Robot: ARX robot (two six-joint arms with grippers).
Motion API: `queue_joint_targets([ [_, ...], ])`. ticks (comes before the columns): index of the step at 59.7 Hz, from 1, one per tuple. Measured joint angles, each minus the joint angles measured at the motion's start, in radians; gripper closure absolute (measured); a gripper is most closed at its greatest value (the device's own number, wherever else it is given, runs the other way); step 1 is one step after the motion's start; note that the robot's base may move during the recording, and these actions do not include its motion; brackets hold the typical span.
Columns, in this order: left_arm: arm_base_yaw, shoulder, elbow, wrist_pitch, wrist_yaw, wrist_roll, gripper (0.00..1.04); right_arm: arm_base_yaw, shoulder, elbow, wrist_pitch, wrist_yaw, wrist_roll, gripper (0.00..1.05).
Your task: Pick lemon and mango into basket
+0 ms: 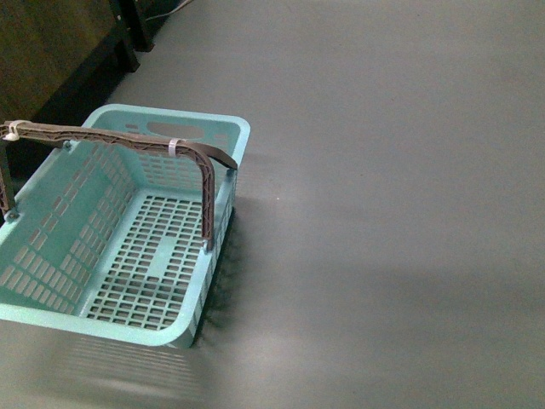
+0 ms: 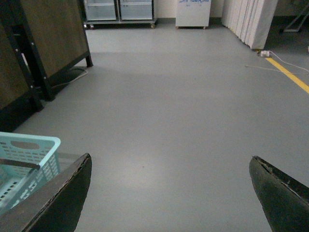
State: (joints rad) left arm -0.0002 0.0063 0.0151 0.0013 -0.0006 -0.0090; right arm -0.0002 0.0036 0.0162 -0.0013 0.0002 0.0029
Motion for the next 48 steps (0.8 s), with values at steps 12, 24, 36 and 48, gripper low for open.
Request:
queue_joint_targets([
  [12,0.0,0.0,0.0,0.0,0.0,0.0,0.07,0.0,0.0,0.0,0.0,0.0,0.0,0.09],
  [24,0.0,0.0,0.0,0.0,0.0,0.0,0.07,0.0,0.0,0.0,0.0,0.0,0.0,0.09],
  [36,-0.012,0.019,0.013,-0.043,-0.049,-0.031,0.07,0.0,0.0,0.0,0.0,0.0,0.0,0.09],
  [48,0.041,0.596,0.153,0.099,-0.038,-0.568,0.07,0.0,0.0,0.0,0.0,0.0,0.0,0.09],
])
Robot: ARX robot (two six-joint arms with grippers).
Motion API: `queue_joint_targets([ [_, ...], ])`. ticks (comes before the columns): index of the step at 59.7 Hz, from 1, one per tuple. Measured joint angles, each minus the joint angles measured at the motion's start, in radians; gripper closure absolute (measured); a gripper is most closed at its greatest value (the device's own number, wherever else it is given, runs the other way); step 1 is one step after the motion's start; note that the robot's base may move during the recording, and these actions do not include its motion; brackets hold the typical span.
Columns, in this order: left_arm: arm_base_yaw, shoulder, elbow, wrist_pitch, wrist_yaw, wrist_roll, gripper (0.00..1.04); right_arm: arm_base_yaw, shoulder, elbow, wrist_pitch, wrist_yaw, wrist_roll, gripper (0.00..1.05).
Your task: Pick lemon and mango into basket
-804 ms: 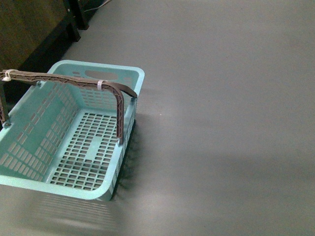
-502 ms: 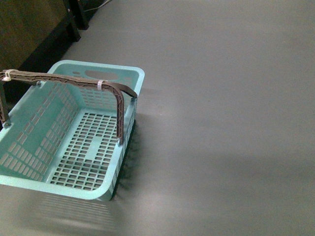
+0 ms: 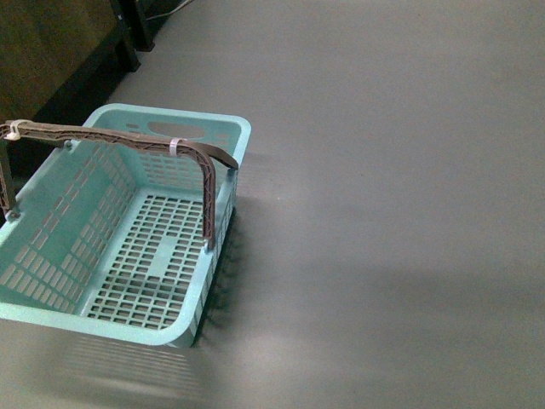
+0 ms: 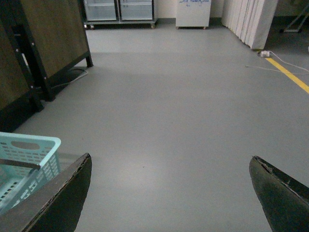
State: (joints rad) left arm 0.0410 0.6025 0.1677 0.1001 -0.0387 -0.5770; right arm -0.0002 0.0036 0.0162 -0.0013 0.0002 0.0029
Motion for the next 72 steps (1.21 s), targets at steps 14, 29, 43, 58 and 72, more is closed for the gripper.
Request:
queue_joint_targets([
  [14,-0.056,0.644,0.179,0.417,-0.005,-0.374,0.07,0.0,0.0,0.0,0.0,0.0,0.0,0.09],
  [29,-0.222,1.155,0.459,0.457,-0.087,-0.582,0.07,0.0,0.0,0.0,0.0,0.0,0.0,0.09],
  [43,-0.289,1.395,0.676,0.436,-0.096,-0.697,0.07,0.0,0.0,0.0,0.0,0.0,0.0,0.09],
  [58,-0.262,1.511,0.747,0.437,-0.084,-0.731,0.07,0.0,0.0,0.0,0.0,0.0,0.0,0.09],
  [72,-0.172,1.577,0.826,0.422,-0.087,-0.741,0.07,0.0,0.0,0.0,0.0,0.0,0.0,0.09],
])
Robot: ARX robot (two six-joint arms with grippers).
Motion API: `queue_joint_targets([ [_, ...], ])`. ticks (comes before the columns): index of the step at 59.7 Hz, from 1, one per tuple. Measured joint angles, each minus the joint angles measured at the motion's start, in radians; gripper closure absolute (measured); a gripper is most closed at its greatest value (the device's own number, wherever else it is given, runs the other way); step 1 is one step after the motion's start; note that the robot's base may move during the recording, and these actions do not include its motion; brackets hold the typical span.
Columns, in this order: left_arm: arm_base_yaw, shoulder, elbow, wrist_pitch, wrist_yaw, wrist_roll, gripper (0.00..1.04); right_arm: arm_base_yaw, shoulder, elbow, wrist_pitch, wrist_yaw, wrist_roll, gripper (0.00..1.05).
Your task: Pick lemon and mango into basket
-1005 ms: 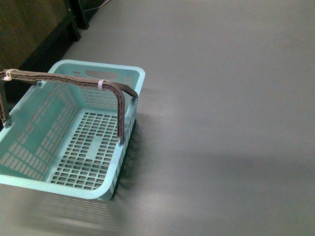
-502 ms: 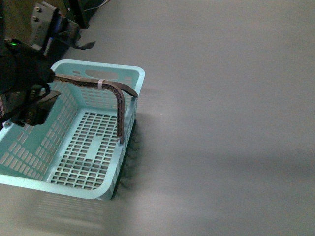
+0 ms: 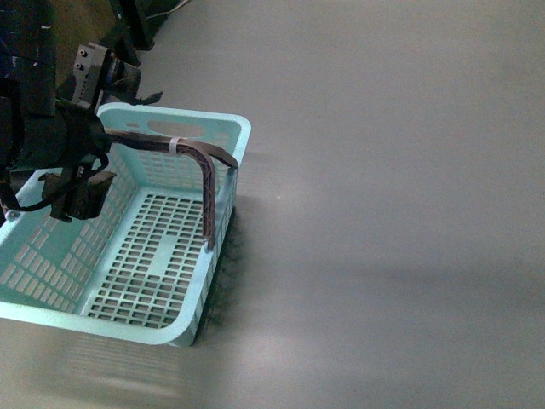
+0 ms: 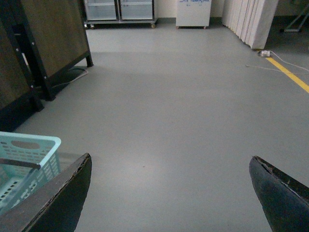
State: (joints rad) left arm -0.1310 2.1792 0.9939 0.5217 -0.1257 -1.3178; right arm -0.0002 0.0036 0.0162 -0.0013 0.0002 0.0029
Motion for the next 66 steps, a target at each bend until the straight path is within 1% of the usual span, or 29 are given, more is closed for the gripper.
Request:
queue_joint_targets([
  [15,0.015,0.07,0.107,-0.061,-0.009,0.019,0.07,0.0,0.0,0.0,0.0,0.0,0.0,0.09],
  [22,0.01,0.093,0.145,-0.076,-0.01,0.022,0.26,0.0,0.0,0.0,0.0,0.0,0.0,0.09],
  [31,-0.003,0.116,0.181,-0.087,-0.013,0.003,0.61,0.0,0.0,0.0,0.0,0.0,0.0,0.09],
  [32,-0.005,0.118,0.182,-0.09,-0.013,0.0,0.66,0.0,0.0,0.0,0.0,0.0,0.0,0.09],
  [37,-0.01,0.122,0.182,-0.097,-0.012,-0.016,0.84,0.0,0.0,0.0,0.0,0.0,0.0,0.09],
  [38,-0.011,0.123,0.182,-0.097,-0.013,-0.025,0.89,0.0,0.0,0.0,0.0,0.0,0.0,0.09],
  [42,-0.013,0.122,0.182,-0.097,-0.006,-0.084,0.99,0.0,0.0,0.0,0.0,0.0,0.0,0.09],
  [43,-0.014,0.119,0.182,-0.098,-0.005,-0.084,1.0,0.0,0.0,0.0,0.0,0.0,0.0,0.09],
  [53,-0.018,0.055,0.11,-0.095,-0.008,-0.083,1.0,0.0,0.0,0.0,0.0,0.0,0.0,0.09],
  [59,-0.019,-0.029,0.028,-0.082,-0.009,-0.098,1.0,0.0,0.0,0.0,0.0,0.0,0.0,0.09],
  [66,-0.021,-0.189,-0.08,-0.08,-0.018,-0.117,1.0,0.0,0.0,0.0,0.0,0.0,0.0,0.09],
])
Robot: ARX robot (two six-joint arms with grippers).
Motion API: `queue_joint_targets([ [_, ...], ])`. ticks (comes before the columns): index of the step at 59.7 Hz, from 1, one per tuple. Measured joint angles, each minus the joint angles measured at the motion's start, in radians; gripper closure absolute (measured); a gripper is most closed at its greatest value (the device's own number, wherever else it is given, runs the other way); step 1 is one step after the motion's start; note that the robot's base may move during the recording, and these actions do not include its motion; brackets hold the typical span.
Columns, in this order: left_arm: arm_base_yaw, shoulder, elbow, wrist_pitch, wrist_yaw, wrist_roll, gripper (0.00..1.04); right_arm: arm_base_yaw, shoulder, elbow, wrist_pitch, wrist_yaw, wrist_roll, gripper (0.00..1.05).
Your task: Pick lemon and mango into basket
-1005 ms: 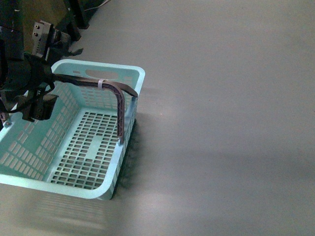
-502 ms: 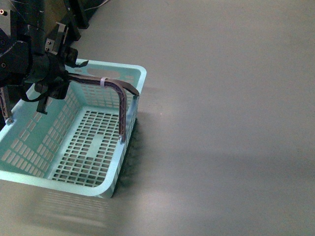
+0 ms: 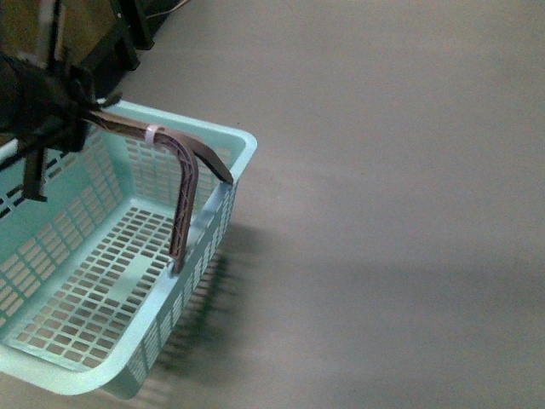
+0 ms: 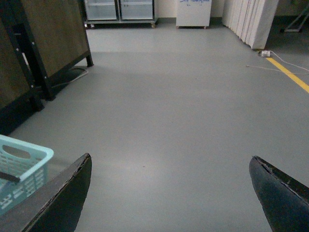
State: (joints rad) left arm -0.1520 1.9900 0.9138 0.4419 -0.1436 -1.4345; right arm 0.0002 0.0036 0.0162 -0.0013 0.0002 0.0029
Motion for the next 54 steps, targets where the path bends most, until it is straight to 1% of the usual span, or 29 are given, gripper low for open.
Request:
queue_joint_targets([
  [13,-0.011,-0.315,-0.126,-0.049,-0.007,-0.045,1.0,0.0,0.0,0.0,0.0,0.0,0.0,0.09],
  [23,-0.03,-0.611,-0.174,-0.165,-0.016,-0.087,1.0,0.0,0.0,0.0,0.0,0.0,0.0,0.09],
  [28,-0.035,-0.703,-0.182,-0.215,-0.022,-0.095,1.0,0.0,0.0,0.0,0.0,0.0,0.0,0.09],
  [44,-0.045,-0.901,-0.191,-0.338,-0.064,-0.104,1.0,0.0,0.0,0.0,0.0,0.0,0.0,0.09],
  [54,-0.048,-0.912,-0.191,-0.341,-0.063,-0.105,1.0,0.0,0.0,0.0,0.0,0.0,0.0,0.09],
])
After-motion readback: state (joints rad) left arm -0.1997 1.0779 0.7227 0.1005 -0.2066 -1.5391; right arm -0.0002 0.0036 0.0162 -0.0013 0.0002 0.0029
